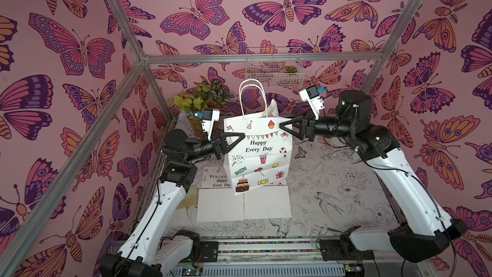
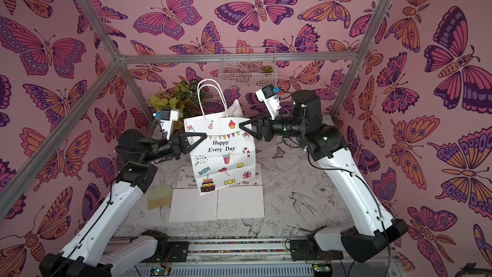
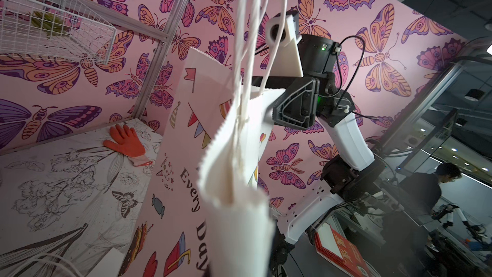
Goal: Put away the paper bag
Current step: Press the paper bag.
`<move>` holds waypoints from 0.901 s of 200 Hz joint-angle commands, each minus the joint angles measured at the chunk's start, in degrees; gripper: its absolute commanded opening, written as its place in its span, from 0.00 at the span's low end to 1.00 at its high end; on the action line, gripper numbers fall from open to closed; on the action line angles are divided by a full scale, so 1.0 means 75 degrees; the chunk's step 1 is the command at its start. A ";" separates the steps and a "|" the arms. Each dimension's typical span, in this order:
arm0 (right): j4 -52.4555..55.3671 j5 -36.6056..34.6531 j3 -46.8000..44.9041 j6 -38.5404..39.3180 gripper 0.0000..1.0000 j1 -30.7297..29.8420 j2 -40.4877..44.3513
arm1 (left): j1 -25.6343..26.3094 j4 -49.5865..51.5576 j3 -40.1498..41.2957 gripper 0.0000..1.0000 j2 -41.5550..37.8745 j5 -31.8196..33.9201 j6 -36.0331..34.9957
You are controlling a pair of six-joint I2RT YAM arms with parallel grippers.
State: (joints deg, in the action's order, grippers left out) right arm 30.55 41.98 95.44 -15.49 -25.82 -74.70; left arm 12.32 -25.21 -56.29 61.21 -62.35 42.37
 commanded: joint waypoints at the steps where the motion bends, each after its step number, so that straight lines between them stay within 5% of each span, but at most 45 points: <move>1: -0.0607 -0.0252 -0.0610 -0.0348 0.82 0.0421 0.0716 | -0.0095 -0.1768 0.0222 0.00 0.0329 -0.0541 0.0999; 24: -0.1033 -0.0444 -0.1559 -0.0674 1.00 0.0956 0.1490 | -0.0128 -0.3774 0.0247 0.00 0.1069 -0.0903 0.2305; 55: -0.1023 0.0041 -0.2448 -0.0671 0.99 0.1866 0.1923 | -0.0233 -0.7486 -0.0462 0.00 0.2789 -0.0948 0.5247; 102: -0.1221 0.2363 -0.3115 -0.0555 0.99 0.3313 0.1378 | -0.0180 -0.7515 -0.2935 0.00 0.4287 -0.1448 0.6644; 132: -0.1290 0.2934 -0.3394 -0.0170 0.99 0.3350 0.0914 | -0.0188 -0.7519 -0.3851 0.00 0.4532 -0.1680 0.7453; 180: -0.3558 0.3804 -0.3986 -0.1574 0.99 0.3184 0.1129 | -0.0183 -0.7525 -0.4108 0.00 0.4373 -0.1813 0.8284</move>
State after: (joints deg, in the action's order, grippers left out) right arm 14.11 64.95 66.22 -22.65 -0.93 -68.75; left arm 11.11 -78.96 -86.72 94.96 -74.59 99.42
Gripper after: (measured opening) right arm 0.991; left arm 0.043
